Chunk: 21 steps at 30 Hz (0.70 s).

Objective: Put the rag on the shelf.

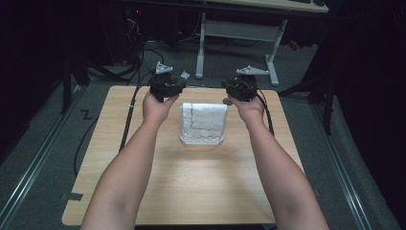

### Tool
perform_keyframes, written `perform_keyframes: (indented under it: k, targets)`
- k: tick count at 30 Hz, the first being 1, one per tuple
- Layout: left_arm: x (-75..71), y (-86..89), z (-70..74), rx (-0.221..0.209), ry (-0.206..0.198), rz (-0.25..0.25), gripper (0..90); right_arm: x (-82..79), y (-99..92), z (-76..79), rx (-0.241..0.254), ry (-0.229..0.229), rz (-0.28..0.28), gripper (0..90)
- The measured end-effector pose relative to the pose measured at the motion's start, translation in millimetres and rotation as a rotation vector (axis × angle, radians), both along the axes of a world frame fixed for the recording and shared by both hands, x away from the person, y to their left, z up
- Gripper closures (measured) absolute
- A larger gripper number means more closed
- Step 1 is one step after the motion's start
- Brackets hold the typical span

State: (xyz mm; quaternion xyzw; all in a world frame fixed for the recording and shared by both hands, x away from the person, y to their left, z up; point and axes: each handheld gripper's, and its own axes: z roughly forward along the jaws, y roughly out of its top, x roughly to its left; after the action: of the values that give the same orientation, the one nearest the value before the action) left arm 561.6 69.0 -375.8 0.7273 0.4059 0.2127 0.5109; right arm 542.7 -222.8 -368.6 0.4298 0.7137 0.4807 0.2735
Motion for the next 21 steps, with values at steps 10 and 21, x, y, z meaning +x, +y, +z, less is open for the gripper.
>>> perform_keyframes:
  k: [10,21]
  targets:
    - [-22.1,23.5,-4.8,-0.038,-0.005,0.036,54.6,-25.9,-14.3,-14.3,0.011,-0.001,0.019,65.5]
    - [-88.1,64.7,-33.3,0.041,-0.026,0.018,50.8,-90.7,-38.9,-23.8,0.017,-0.046,0.034,57.6]
